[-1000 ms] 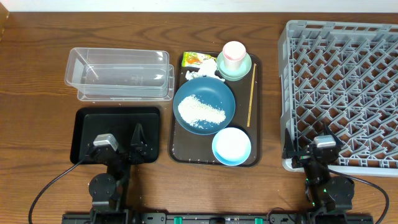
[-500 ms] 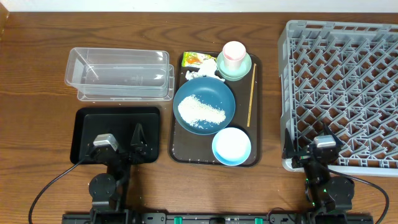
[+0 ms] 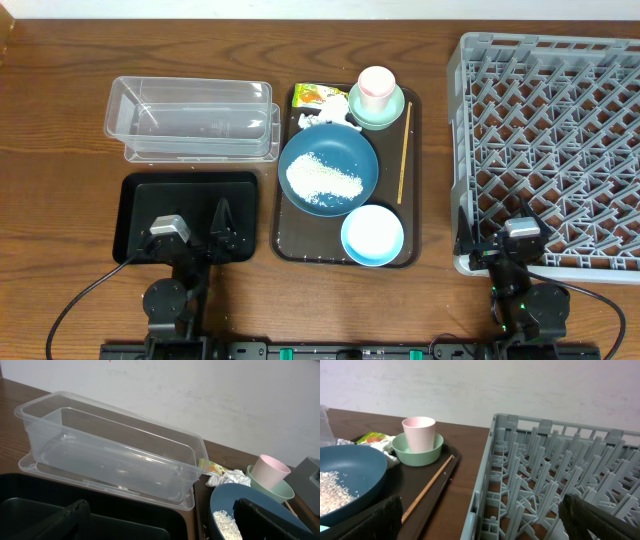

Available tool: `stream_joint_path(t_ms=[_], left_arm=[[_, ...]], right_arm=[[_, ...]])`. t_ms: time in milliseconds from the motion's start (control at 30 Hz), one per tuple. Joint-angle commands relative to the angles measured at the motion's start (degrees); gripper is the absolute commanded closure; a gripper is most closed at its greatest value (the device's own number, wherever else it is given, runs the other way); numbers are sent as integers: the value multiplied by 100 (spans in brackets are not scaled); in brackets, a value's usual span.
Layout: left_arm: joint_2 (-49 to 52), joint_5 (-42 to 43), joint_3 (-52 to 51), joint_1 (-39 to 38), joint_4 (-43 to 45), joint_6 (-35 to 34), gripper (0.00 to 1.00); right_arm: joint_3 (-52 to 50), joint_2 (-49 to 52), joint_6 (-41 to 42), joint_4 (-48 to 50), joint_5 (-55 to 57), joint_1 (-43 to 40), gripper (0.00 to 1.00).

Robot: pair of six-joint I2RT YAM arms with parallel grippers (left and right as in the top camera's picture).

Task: Sort waste into correct bins and load items into the dishwasher rack

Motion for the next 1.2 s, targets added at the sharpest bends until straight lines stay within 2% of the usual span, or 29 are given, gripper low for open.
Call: stream_joint_path(t_ms=[0,367,533,633,733,900,1000,1067,1167], left_arm=[[-37,63,-61,-22,-238,96,7],[-37,146,-61,-22,-234,-57,7],[-37,1814,-57,-22,-98,-2374,7],[-37,2149,-57,-22,-83,-3832,7],[-37,2223,-57,-22,0,-4815,7],[-37,2881,22,-22,1047,-4492,7],[-20,2968,393,-22,1110,-4291,7],[105,3005,813,-22,756,-3995,7],[699,2929,1779,-22,-531,-3307,7]], right_arm=[[-7,-24,-74,-26,55,-81,1],[-7,-24,-74,-26,55,-81,1],[-7,-24,-74,-26,55,-81,1],[-7,-24,-74,-26,55,-81,1],[-7,-24,-74,-26,55,-81,1],[-7,-24,-74,-26,55,-81,1],[-7,-24,-74,-26,55,-81,1],[-7,-24,-74,-26,55,-81,1],[-7,-22,-74,-26,55,-81,1]])
